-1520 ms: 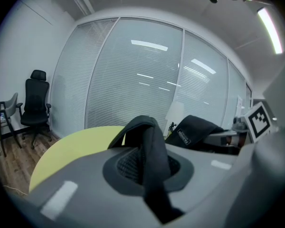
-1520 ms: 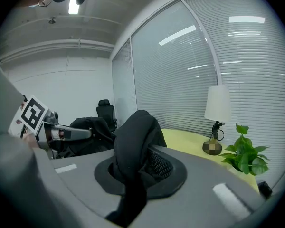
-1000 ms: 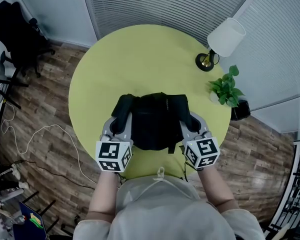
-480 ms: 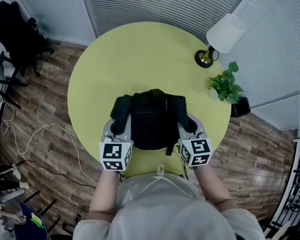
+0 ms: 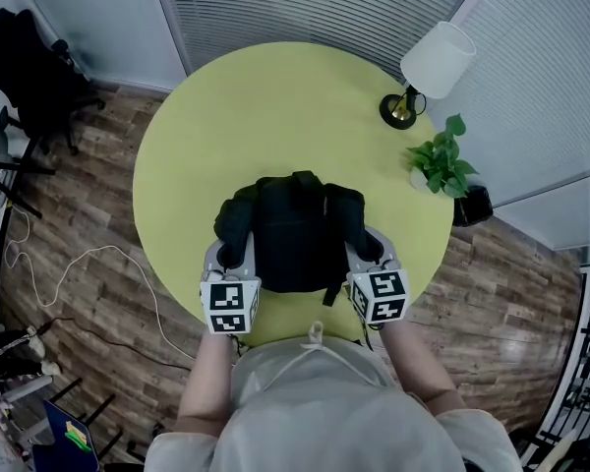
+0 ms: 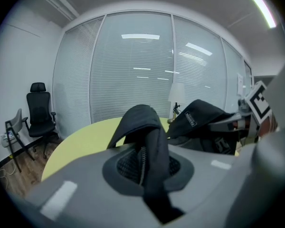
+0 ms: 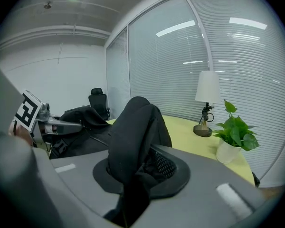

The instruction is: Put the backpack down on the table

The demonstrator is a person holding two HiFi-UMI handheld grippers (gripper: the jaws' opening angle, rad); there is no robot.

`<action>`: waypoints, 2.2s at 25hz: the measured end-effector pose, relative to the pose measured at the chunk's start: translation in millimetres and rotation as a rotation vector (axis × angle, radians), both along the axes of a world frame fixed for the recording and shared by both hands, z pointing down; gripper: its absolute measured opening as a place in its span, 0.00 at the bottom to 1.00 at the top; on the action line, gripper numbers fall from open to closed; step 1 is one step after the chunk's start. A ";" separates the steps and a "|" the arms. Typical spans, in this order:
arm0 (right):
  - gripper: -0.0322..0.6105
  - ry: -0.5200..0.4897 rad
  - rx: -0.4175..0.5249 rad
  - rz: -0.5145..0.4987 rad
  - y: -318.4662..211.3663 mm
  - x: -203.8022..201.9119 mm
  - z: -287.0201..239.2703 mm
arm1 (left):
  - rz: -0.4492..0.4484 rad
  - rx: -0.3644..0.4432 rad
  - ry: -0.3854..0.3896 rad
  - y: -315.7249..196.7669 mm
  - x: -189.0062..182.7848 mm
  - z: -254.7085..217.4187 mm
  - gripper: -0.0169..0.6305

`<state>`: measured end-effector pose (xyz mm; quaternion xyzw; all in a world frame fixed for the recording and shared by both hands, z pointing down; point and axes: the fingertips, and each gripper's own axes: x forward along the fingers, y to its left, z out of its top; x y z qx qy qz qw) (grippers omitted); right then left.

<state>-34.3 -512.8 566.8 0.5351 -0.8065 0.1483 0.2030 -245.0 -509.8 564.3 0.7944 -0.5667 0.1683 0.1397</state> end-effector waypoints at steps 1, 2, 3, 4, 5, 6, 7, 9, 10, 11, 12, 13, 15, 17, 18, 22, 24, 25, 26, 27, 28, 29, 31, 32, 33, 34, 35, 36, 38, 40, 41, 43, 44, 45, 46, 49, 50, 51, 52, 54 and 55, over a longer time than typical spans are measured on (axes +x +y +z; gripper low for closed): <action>0.16 0.002 -0.005 -0.004 0.3 -0.5 1.0 | 0.001 0.002 0.000 0.1 0.2 -0.1 0.09; 0.17 0.004 -0.011 -0.007 0.7 -1.0 1.9 | 0.000 0.007 0.002 0.2 0.2 -0.5 0.09; 0.21 0.005 -0.018 -0.010 1.3 -1.4 2.6 | -0.006 0.015 0.006 0.3 -0.1 -1.1 0.09; 0.26 0.005 -0.023 -0.013 2.1 -2.1 3.2 | -0.017 0.025 0.013 0.6 -1.0 -1.7 0.09; 0.33 0.006 -0.025 -0.017 3.1 -2.9 3.5 | -0.032 0.036 0.020 1.3 -2.4 -2.2 0.10; 0.40 0.007 -0.022 -0.021 4.3 -3.6 3.4 | -0.048 0.046 0.027 2.4 -3.6 -2.3 0.11; 0.47 0.010 -0.016 -0.023 5.4 -4.0 2.8 | -0.058 0.051 0.032 3.9 -3.9 -1.7 0.14; 0.55 0.012 0.002 -0.021 7.4 -3.0 0.4 | -0.055 0.045 0.045 8.0 -0.6 2.0 0.28; 0.58 0.010 0.012 -0.016 8.7 -1.9 -1.2 | -0.049 0.038 0.056 10.8 2.0 4.0 0.35; 0.61 0.007 0.022 -0.011 10.6 -0.8 -2.9 | -0.045 0.032 0.066 14.3 4.4 5.5 0.41; 0.63 0.005 0.031 -0.006 12.9 0.3 -4.7 | -0.042 0.030 0.072 18.4 6.1 6.1 0.46; 0.65 0.005 0.040 -0.002 15.8 1.3 -6.6 | -0.042 0.030 0.072 22.9 7.2 6.4 0.51; 0.68 0.004 0.056 0.002 23.1 3.3 -10.1 | -0.054 0.031 0.060 32.3 7.6 7.2 0.58; 0.69 0.001 0.065 0.001 32.1 6.3 -12.9 | -0.080 0.023 0.053 41.7 6.4 8.9 0.59; 0.69 -0.001 0.067 0.000 37.1 8.3 -13.9 | -0.095 0.019 0.055 47.0 5.6 9.6 0.59; 0.69 -0.012 0.070 -0.001 61.1 16.2 -18.4 | -0.134 0.028 0.064 70.8 6.2 4.6 0.60; 0.69 -0.017 0.081 0.001 72.3 20.3 -23.0 | -0.147 0.039 0.071 81.0 9.4 -1.0 0.60; 0.69 -0.019 0.085 0.002 78.3 22.7 -25.4 | -0.159 0.045 0.074 86.7 11.0 -4.3 0.60; 0.67 -0.020 0.088 0.004 84.6 25.8 -27.6 | -0.176 0.052 0.077 93.3 12.6 -8.1 0.59; 0.63 -0.019 0.090 0.009 90.8 29.6 -29.8 | -0.196 0.059 0.081 100.2 14.3 -12.4 0.57; 0.59 -0.017 0.093 0.017 96.4 34.2 -32.1 | -0.214 0.066 0.084 107.0 16.6 -17.0 0.53; 0.53 -0.017 0.095 0.026 101.4 38.6 -34.5 | -0.225 0.072 0.086 113.2 19.7 -21.7 0.49; 0.46 -0.032 0.098 0.041 110.3 44.6 -39.8 | -0.230 0.075 0.093 124.5 27.2 -30.4 0.41; 0.44 -0.043 0.100 0.047 115.0 46.4 -42.7 | -0.229 0.076 0.101 130.4 30.8 -34.9 0.37; 0.36 -0.051 0.104 0.052 120.0 48.1 -45.8 | -0.228 0.079 0.112 136.5 34.1 -39.4 0.32; 0.31 -0.056 0.110 0.057 124.9 49.9 -48.9 | -0.228 0.082 0.123 142.5 37.3 -43.8 0.24; 0.25 -0.058 0.117 0.063 129.4 51.9 -52.1 | -0.230 0.086 0.131 148.0 40.4 -48.1 0.19; 0.18 -0.061 0.125 0.068 133.4 54.0 -55.4 | -0.231 0.089 0.136 152.7 43.4 -52.1 0.16; 0.08 -0.071 0.142 0.070 140.3 57.0 -62.7 | -0.232 0.101 0.142 160.6 49.4 -60.4 0.08; 0.05 -0.090 0.155 0.054 147.2 56.1 -71.0 | -0.224 0.121 0.140 168.0 55.2 -70.2 0.04; 0.05 -0.102 0.161 0.041 150.6 54.4 -75.3 | -0.214 0.137 0.130 171.6 58.5 -76.1 0.04; 0.05 -0.124 0.175 0.015 157.0 50.7 -83.6 | -0.184 0.172 0.098 178.2 66.6 -88.6 0.04; 0.05 -0.131 0.183 0.003 160.1 49.1 -87.8 | -0.166 0.184 0.087 181.2 71.4 -94.6 0.04; 0.05 -0.137 0.193 -0.008 163.0 47.8 -92.2 | -0.149 0.191 0.084 183.8 76.5 -100.2 0.04; 0.05 -0.142 0.203 -0.018 165.5 46.7 -96.8 | -0.134 0.196 0.086 185.8 81.2 -105.6 0.04; 0.05 -0.148 0.236 -0.033 168.9 45.1 -110.9 | -0.096 0.226 0.078 188.6 91.1 -122.5 0.04; 0.05 -0.146 0.246 -0.036 168.9 44.9 -115.3 | -0.089 0.239 0.076 188.7 93.0 -128.1 0.04; 0.05 -0.145 0.254 -0.038 168.6 45.1 -119.5 | -0.086 0.249 0.081 188.4 94.3 -133.2 0.04; 0.05 -0.144 0.260 -0.041 168.2 45.5 -123.3 | -0.087 0.255 0.093 188.0 94.8 -137.6 0.04; 0.05 -0.142 0.270 -0.044 167.2 46.6 -128.7 | -0.099 0.261 0.123 187.1 94.1 -143.7 0.04; 0.05 -0.140 0.273 -0.046 166.4 47.1 -130.4 | -0.105 0.263 0.133 186.4 93.3 -145.6 0.04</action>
